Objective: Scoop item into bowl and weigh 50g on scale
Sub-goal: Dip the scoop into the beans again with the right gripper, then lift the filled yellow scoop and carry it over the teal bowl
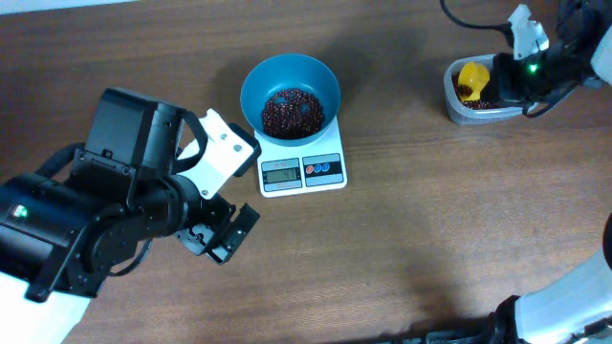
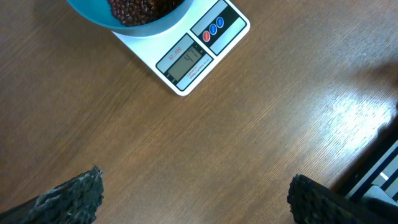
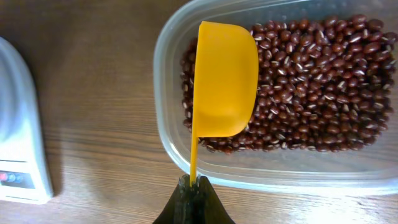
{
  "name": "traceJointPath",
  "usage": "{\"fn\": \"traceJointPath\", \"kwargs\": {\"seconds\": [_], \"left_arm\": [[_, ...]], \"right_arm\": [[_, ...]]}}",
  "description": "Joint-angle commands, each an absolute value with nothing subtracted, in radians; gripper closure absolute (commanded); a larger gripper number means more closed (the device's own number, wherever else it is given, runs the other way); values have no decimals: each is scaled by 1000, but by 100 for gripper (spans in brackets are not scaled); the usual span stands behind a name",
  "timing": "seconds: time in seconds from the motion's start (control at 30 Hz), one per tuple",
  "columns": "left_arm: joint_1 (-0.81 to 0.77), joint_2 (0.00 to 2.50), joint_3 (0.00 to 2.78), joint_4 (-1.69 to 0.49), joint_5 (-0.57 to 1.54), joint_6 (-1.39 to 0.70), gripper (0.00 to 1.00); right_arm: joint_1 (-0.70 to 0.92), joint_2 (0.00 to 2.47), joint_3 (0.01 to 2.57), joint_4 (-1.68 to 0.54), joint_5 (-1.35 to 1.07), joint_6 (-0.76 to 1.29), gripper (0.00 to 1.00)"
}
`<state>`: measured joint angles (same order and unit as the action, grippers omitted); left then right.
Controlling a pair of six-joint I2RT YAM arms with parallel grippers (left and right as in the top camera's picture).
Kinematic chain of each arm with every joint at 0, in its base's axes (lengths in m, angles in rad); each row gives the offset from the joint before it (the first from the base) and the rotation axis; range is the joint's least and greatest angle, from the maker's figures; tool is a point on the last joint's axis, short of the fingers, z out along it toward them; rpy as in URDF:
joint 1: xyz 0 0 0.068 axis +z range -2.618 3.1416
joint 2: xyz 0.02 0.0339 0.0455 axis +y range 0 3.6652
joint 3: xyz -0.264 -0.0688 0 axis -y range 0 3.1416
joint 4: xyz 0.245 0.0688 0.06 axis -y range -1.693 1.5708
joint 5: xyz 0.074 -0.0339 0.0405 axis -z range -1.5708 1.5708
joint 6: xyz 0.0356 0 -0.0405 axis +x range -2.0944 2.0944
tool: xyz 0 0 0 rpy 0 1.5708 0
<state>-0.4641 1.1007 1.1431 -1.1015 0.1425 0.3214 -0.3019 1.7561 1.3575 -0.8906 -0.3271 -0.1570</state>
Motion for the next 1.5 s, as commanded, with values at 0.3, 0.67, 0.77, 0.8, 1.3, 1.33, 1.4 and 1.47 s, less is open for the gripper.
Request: {"fn": "traceJointPath", "kwargs": {"seconds": [0.3,0.67,0.77,0.8,1.3,1.33,1.4,1.47], "left_arm": [[-462,1098,1157,-1100,153,315,1],[-462,1098,1157,-1100,153,315,1],[-462,1098,1157,-1100,153,315,1],[-462,1098,1157,-1100,153,315,1],[-462,1098,1157,-1100,153,315,1],[-462,1098,1157,-1100,153,315,1],[-462,1098,1157,-1100,153,315,1],[-462,1098,1157,-1100,153,315,1]], "right_arm": [[-539,1734,1377,-921,-659,-159,96],[-470,1734,1377,-928,-999,-144,96],[-352,1734,1377,-916,-999,-144,96],[-311,1734,1377,-907,-999,-144,96],[102,1734,1394,-671,-980,-119,96],[110,1732,1396,-665,-970,-119,96],[111,1723,1398,-665,-957,-118,96],[111,1710,1398,-665,-932,-118,96]]}}
